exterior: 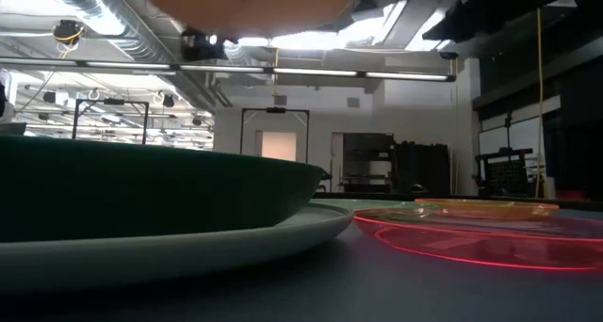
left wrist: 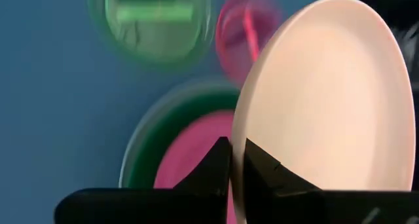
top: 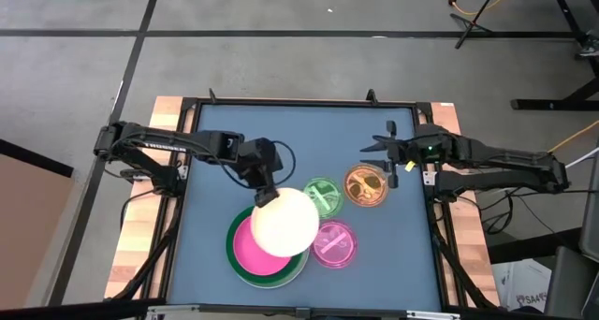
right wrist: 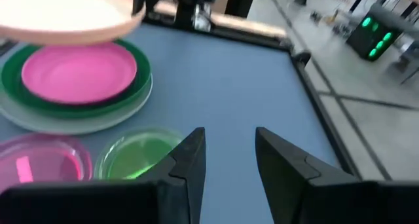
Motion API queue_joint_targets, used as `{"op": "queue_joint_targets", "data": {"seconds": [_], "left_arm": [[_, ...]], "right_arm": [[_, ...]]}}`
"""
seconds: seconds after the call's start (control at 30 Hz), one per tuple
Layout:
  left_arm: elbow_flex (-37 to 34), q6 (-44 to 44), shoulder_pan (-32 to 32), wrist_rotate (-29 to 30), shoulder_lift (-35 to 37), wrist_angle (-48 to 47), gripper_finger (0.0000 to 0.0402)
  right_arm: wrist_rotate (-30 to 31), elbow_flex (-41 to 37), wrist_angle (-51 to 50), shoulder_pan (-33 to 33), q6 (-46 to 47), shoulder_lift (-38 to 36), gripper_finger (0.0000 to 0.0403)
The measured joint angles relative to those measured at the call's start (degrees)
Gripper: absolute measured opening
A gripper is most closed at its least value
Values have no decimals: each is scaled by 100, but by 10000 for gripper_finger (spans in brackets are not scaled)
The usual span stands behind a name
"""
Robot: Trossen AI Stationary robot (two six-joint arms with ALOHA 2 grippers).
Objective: Stack plastic plates
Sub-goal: Stack the white plate on top of the pink plate
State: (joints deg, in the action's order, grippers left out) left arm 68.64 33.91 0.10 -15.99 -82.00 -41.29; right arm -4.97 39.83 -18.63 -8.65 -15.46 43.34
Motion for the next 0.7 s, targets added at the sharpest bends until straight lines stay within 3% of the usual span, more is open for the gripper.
{"op": "queue_joint_targets", "data": {"seconds": [0.17, 0.33, 0.7], "left_arm": [[-18, -200, -38, -126, -57, -698, 12], [-247, -566, -182, -115, -55, -671, 12], [-1231, -573, -575, 88, -57, 407, 11]], "right_arm": [[0, -2, -437, 1, 0, 3, 124], [1, -4, -735, 0, 2, 3, 124], [101, -7, -814, 1, -2, 3, 124]]}}
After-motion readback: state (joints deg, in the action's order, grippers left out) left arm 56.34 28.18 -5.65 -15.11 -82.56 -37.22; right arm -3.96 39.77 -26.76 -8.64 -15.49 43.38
